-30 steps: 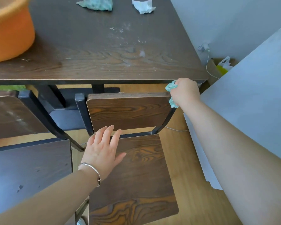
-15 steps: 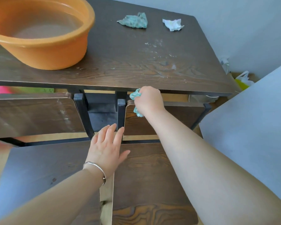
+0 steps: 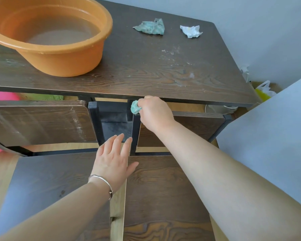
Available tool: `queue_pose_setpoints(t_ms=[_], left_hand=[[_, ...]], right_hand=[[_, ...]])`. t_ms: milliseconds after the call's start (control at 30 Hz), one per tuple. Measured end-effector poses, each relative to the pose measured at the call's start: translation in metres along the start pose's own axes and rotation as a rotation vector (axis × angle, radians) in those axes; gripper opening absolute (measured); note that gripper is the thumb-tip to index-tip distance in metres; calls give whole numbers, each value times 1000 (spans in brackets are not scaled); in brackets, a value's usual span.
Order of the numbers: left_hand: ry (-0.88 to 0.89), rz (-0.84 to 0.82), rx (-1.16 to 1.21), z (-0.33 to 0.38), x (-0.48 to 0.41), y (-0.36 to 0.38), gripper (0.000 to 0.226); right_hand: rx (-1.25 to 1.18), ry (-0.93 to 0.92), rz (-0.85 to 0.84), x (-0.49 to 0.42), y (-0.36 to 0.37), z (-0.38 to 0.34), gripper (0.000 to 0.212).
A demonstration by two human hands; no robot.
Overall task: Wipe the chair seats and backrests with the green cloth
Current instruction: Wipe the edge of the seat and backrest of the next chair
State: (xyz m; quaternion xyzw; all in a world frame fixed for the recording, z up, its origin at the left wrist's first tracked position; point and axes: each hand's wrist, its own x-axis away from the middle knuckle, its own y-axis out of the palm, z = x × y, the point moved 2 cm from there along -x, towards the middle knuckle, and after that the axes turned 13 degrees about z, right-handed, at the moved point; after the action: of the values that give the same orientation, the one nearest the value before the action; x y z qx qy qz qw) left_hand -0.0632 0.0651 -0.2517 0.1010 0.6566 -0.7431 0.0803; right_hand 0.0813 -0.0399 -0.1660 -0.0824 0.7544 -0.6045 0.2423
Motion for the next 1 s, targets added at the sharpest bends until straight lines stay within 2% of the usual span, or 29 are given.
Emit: queue_pose_setpoints(t_ms=[167, 433, 667, 767, 1000], left_hand=[[39, 1, 19, 24, -4, 5, 76], [98, 9, 49, 82, -20, 18, 78], [138, 28, 62, 142, -52, 18, 76], [117, 40, 53, 159, -70, 13, 75], [55, 111, 92, 173, -100, -4, 71]], right_hand=[[73, 42, -7, 14, -17, 50, 35], [129, 354, -11, 53, -53, 175, 32], [112, 587, -43, 65, -76, 247, 41], [76, 679, 19, 68, -87, 269, 39], [-25, 660, -16, 68, -76, 264, 36]])
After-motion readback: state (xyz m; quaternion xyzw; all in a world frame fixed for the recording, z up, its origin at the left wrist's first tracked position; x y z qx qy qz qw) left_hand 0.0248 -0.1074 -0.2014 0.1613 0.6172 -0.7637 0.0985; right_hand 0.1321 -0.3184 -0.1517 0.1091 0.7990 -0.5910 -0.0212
